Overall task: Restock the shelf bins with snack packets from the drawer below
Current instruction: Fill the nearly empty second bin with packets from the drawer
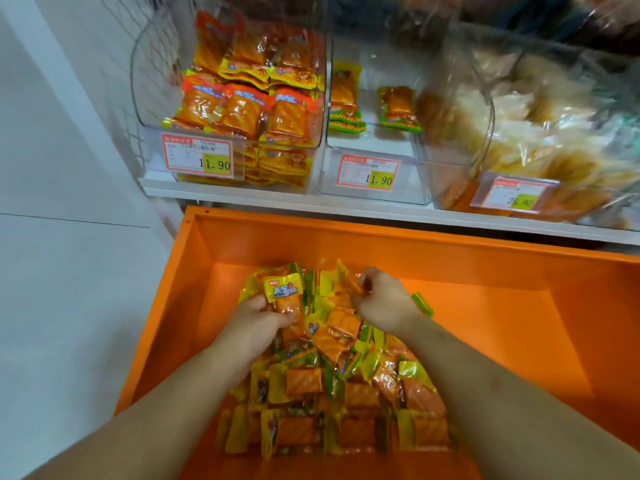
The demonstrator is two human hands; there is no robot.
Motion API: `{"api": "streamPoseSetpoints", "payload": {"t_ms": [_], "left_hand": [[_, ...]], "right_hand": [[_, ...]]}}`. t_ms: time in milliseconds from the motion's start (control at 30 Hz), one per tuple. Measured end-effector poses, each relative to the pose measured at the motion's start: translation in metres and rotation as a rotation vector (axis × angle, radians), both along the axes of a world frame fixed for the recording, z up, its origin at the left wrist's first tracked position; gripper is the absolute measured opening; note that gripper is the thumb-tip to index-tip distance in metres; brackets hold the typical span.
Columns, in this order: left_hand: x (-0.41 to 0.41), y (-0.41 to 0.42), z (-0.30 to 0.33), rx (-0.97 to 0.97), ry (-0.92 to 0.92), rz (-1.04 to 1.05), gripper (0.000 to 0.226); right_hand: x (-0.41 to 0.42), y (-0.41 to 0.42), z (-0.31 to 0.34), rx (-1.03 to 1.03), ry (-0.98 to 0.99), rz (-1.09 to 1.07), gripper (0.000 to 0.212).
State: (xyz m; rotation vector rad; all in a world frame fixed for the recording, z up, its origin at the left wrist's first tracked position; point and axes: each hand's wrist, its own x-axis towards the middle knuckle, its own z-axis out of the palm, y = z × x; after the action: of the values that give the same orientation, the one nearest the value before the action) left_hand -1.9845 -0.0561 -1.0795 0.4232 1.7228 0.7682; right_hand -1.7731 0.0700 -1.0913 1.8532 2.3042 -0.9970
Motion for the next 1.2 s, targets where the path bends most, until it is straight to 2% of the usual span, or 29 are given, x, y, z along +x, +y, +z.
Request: {"api": "streamPoseSetpoints", "payload": {"t_ms": [100, 233, 333, 467, 533, 633, 900, 1067, 1133, 1200], "left_hand": [[0.002, -0.002, 0.032, 0.066, -0.001, 0.003, 0.016], [0.011, -0.008, 0.092, 0.257, -0.031, -0.036, 0.022], [0.017, -0.016, 0.138, 0.392, -0.051, -0.066, 0.019], [0.018, -0.035, 0.186, 0.485, -0.103, -0.093, 0.018], [0.013, -0.043, 0.201, 0.498, -0.149, -0.105, 0.019], [0.008, -0.051, 0.213, 0.511, -0.181, -0.16, 0.023], [0.012, -0.042, 0.212, 0.573, -0.115, -0.196, 0.022], [0.011, -0.027, 0.205, 0.524, -0.127, -0.224, 0.023], [0.01, -0.023, 0.199, 0.515, -0.134, -0.241, 0.035], [0.009, -0.018, 0.193, 0.525, -0.164, -0.22, 0.035]], "right_hand": [[-0.016, -0.013, 0.062, -0.026, 0.072, 0.088, 0.018], [-0.029, -0.048, 0.141, 0.086, 0.179, 0.134, 0.028], [-0.029, -0.08, 0.182, 0.183, 0.291, 0.083, 0.037], [-0.022, -0.107, 0.224, 0.093, 0.495, -0.003, 0.026], [-0.019, -0.115, 0.234, 0.11, 0.586, -0.021, 0.022], [-0.017, -0.124, 0.237, 0.189, 0.62, -0.051, 0.028], [-0.02, -0.116, 0.23, 0.244, 0.65, -0.076, 0.026], [-0.032, -0.109, 0.231, 0.308, 0.605, -0.019, 0.027], [-0.037, -0.106, 0.229, 0.343, 0.57, 0.023, 0.028], [-0.038, -0.102, 0.229, 0.322, 0.56, 0.039, 0.028]]}}
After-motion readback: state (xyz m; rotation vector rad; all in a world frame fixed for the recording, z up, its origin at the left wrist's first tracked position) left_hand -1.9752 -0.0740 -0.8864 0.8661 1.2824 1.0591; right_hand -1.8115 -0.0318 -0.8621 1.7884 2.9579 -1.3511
